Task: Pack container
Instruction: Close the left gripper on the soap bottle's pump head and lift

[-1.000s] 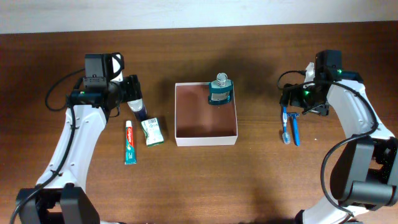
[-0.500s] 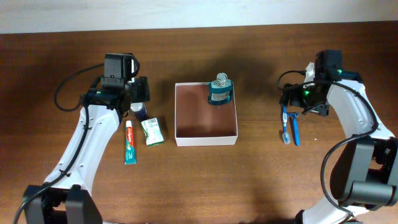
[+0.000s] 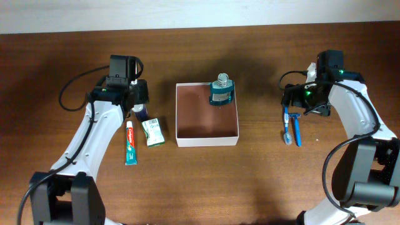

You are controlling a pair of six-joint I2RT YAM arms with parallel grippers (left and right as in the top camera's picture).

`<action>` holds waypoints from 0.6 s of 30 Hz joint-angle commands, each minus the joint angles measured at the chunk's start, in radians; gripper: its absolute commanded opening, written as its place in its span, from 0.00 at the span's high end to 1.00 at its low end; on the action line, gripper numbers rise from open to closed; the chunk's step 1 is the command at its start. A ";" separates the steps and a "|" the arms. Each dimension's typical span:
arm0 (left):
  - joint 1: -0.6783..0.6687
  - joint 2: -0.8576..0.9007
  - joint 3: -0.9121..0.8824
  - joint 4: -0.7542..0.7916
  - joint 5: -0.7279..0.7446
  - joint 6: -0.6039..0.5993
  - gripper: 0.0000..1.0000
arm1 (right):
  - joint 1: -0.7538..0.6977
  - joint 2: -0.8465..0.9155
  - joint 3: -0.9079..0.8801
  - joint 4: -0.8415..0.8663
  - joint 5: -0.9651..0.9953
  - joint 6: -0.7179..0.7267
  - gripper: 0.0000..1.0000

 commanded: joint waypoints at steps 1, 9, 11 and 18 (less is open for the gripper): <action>0.002 0.000 0.016 0.012 -0.026 0.006 0.53 | -0.001 -0.022 0.011 0.000 0.005 -0.008 0.01; 0.002 0.000 0.016 0.012 -0.085 0.006 0.60 | -0.001 -0.022 0.011 0.000 0.005 -0.008 0.02; 0.002 0.000 0.016 0.013 -0.085 0.006 0.63 | -0.001 -0.022 0.011 0.000 0.005 -0.008 0.01; 0.002 -0.002 0.018 0.021 -0.086 0.006 0.81 | -0.001 -0.022 0.011 0.000 0.005 -0.008 0.01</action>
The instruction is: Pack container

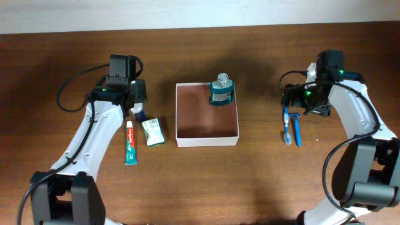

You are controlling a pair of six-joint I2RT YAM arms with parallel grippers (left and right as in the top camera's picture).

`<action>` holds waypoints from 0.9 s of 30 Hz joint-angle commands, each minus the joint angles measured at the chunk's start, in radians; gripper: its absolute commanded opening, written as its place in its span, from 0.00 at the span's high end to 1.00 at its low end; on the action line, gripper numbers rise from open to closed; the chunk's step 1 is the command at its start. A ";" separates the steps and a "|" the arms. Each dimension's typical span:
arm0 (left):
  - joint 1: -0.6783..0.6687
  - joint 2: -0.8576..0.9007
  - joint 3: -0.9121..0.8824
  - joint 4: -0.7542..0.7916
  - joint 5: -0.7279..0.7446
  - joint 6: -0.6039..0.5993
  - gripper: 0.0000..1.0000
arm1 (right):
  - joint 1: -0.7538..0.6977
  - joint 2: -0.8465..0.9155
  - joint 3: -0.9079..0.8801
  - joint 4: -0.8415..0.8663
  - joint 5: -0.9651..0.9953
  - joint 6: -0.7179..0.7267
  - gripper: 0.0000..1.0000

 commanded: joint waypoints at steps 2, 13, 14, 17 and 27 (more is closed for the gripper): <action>0.002 -0.009 0.021 0.011 -0.034 0.006 0.83 | -0.001 -0.022 0.011 0.000 0.005 -0.008 0.02; 0.001 -0.192 0.022 0.023 -0.122 0.006 0.84 | -0.001 -0.022 0.011 0.000 0.005 -0.008 0.01; 0.001 -0.208 0.022 0.029 -0.117 0.006 0.84 | -0.001 -0.022 0.011 0.000 0.005 -0.008 0.01; 0.001 -0.256 0.022 0.055 -0.048 0.012 0.84 | -0.001 -0.022 0.011 0.000 0.005 -0.008 0.01; 0.000 -0.309 0.021 0.199 0.518 0.286 0.83 | -0.001 -0.022 0.011 0.000 0.005 -0.008 0.01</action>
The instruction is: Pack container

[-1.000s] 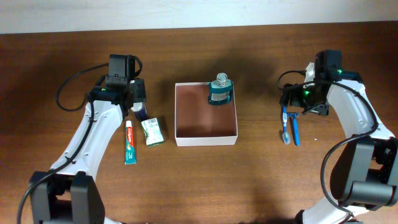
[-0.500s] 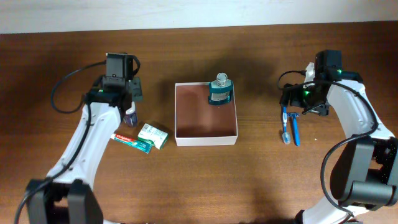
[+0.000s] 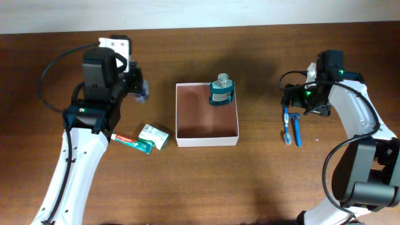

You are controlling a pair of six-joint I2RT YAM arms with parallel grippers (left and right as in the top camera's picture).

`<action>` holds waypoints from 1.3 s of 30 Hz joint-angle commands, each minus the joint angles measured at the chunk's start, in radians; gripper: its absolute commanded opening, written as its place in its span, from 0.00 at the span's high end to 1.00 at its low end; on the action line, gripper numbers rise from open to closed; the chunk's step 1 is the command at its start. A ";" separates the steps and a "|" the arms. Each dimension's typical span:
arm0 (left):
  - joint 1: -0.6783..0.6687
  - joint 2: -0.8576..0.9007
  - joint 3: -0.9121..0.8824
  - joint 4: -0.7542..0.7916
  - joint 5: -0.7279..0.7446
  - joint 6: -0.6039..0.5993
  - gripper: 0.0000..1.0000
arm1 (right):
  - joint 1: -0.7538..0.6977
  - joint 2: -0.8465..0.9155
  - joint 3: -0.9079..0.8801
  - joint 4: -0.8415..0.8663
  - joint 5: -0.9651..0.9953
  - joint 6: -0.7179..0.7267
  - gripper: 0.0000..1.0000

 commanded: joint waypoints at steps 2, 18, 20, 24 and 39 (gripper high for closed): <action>-0.004 -0.032 0.021 0.063 0.356 0.163 0.83 | -0.001 -0.022 0.011 0.000 0.005 -0.008 0.01; -0.183 0.020 0.021 0.073 0.494 0.652 0.85 | -0.001 -0.022 0.011 0.000 0.005 -0.008 0.01; -0.187 0.040 0.021 0.073 0.494 0.669 0.85 | -0.001 -0.022 0.011 0.000 0.005 -0.008 0.01; -0.187 0.103 0.021 0.076 0.494 0.687 0.85 | -0.001 -0.022 0.011 0.000 0.005 -0.008 0.01; -0.187 0.211 0.021 0.123 0.495 0.731 0.86 | -0.001 -0.022 0.011 0.000 0.005 -0.008 0.01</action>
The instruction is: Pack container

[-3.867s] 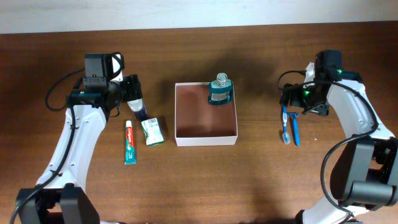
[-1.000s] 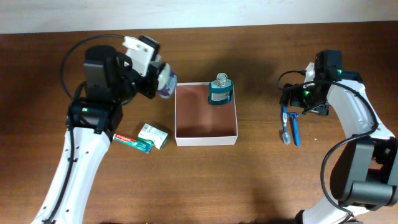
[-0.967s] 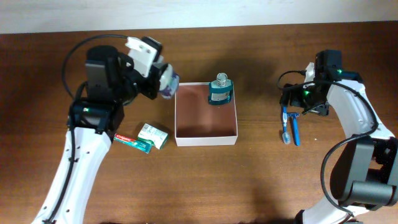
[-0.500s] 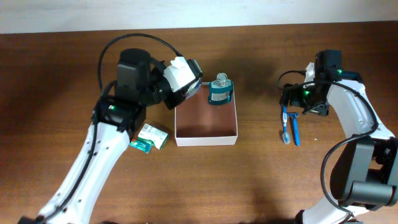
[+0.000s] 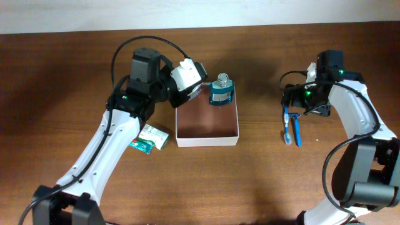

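Observation:
An open white box (image 5: 207, 141) with a brown floor stands mid-table. A teal bottle with a silver cap (image 5: 220, 91) stands upright in its far right corner. My left gripper (image 5: 195, 87) hangs over the box's far left corner. The white wrist housing hides its fingers and anything held between them. A green and white carton (image 5: 154, 135) lies left of the box, and the tip of a toothpaste tube (image 5: 140, 145) pokes out from under my left arm. My right gripper (image 5: 300, 100) sits at the top ends of a blue toothbrush (image 5: 287, 128) and a blue razor (image 5: 296, 131).
Black cables loop above both arms, over the left arm (image 5: 134, 47) and beside the right wrist (image 5: 289, 78). The pale wall edge (image 5: 200, 12) runs along the far side of the brown wooden table (image 5: 262, 181).
My left arm has gone from the left side of the table to the box's far left corner. The blue and white item seen in its gripper is now hidden. The right arm is unchanged.
My left gripper was low beside the toothpaste and carton, on a small blue and white item. By 1.3 s ago it was raised with that item, and toothpaste and carton had shifted. Now it hangs over the box corner. The right gripper stayed by the toothbrush and razor.

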You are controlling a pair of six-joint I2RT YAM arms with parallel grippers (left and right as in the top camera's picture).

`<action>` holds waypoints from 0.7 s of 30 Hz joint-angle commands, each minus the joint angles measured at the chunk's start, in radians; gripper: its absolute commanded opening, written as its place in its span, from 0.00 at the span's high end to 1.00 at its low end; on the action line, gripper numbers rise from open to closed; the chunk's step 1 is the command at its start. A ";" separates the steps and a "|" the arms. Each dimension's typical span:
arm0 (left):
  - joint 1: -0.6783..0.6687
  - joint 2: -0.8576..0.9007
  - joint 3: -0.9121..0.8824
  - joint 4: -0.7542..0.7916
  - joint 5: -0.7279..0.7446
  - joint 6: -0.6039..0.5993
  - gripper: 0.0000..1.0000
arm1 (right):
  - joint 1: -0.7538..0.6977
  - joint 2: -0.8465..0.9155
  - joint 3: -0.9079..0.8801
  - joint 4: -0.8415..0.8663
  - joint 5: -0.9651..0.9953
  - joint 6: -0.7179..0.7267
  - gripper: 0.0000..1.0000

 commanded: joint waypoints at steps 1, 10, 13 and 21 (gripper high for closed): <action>-0.001 0.019 0.021 0.029 0.023 0.066 0.87 | -0.001 -0.022 0.011 0.000 0.005 -0.008 0.02; -0.001 0.037 0.021 0.059 0.023 0.077 0.87 | -0.001 -0.022 0.011 0.000 0.005 -0.008 0.01; -0.001 0.044 0.021 0.062 0.023 0.103 0.87 | -0.001 -0.022 0.011 0.000 0.005 -0.008 0.01; -0.001 0.072 0.021 0.061 0.023 0.102 0.86 | -0.001 -0.022 0.011 0.000 0.005 -0.008 0.01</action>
